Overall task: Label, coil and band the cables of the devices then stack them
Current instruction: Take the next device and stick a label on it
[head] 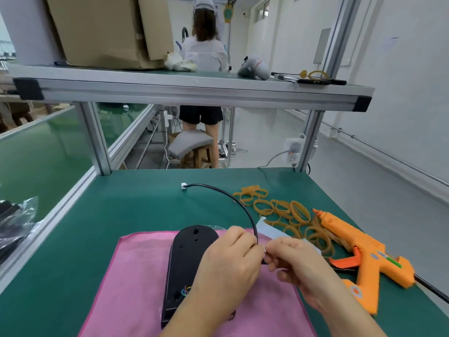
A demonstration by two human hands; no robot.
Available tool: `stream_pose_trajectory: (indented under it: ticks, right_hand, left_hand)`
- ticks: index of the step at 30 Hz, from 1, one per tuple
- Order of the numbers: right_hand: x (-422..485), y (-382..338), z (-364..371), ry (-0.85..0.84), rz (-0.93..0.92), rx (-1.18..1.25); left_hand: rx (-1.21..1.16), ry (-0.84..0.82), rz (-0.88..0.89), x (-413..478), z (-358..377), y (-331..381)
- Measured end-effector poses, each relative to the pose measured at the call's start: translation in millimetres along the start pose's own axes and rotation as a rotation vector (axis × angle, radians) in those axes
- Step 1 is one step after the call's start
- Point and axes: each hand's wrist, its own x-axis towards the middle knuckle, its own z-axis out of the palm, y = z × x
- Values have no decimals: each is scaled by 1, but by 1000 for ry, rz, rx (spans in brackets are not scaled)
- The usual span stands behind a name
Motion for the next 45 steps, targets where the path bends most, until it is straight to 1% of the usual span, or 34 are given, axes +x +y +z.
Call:
stream_pose_trajectory:
  ticks: [2, 3, 4, 5, 6, 7, 8, 9, 10, 11, 14, 17, 20, 23, 26, 31, 34, 42, 45]
  right_hand:
    - [2, 1, 9, -45, -17, -40]
    - [3, 0, 14, -64, -42, -66]
    - [4, 0, 18, -85, -80, -98]
    - [5, -2, 23, -111, -124, -135]
    - [7, -3, 29, -138, -170, -176]
    - [9, -6, 35, -159, -210, -220]
    - [12, -8, 41, -172, -239, -257]
    - [16, -10, 47, -178, -260, -288]
    - [21, -12, 51, -186, -274, -312]
    - [26, -13, 55, -196, -277, -338]
    - [41, -11, 65, -218, -245, -444]
    - [52, -3, 73, -224, -207, -528]
    - [60, 6, 80, -215, -190, -594]
    - [66, 11, 85, -188, -163, -627]
    - [70, 14, 86, -142, -170, -697]
    - [74, 17, 88, -86, -216, -842]
    - [76, 18, 89, -56, -242, -946]
    - [77, 18, 90, -49, -315, -1089]
    - [76, 20, 91, -51, -382, -1144]
  left_hand:
    - [-8, 13, 36, -9, -9, -6]
    - [-49, 4, -3, -14, -13, -11]
    - [-131, -8, -124, -18, -18, -16]
    - [-266, -32, -337, -21, -25, -23]
    - [-412, -87, -604, -22, -33, -32]
    - [-567, -181, -835, -24, -37, -44]
    - [-744, -280, -1002, -27, -37, -55]
    - [-897, -354, -1110, -31, -36, -65]
    - [-991, -387, -1169, -35, -35, -74]
    - [-1023, -393, -1191, -37, -33, -80]
    - [-994, -398, -1213, -40, -30, -90]
    - [-863, -480, -1205, -44, -21, -92]
    - [-908, -527, -1205, -49, -16, -89]
    - [-910, -510, -1214, -52, -13, -90]
    - [-835, -485, -1232, -52, -8, -94]
    - [-539, -545, -1124, -50, 4, -93]
    - [-426, -539, -1074, -50, 7, -90]
    - [-308, -543, -978, -52, 9, -86]
    - [-245, -529, -928, -51, 11, -84]
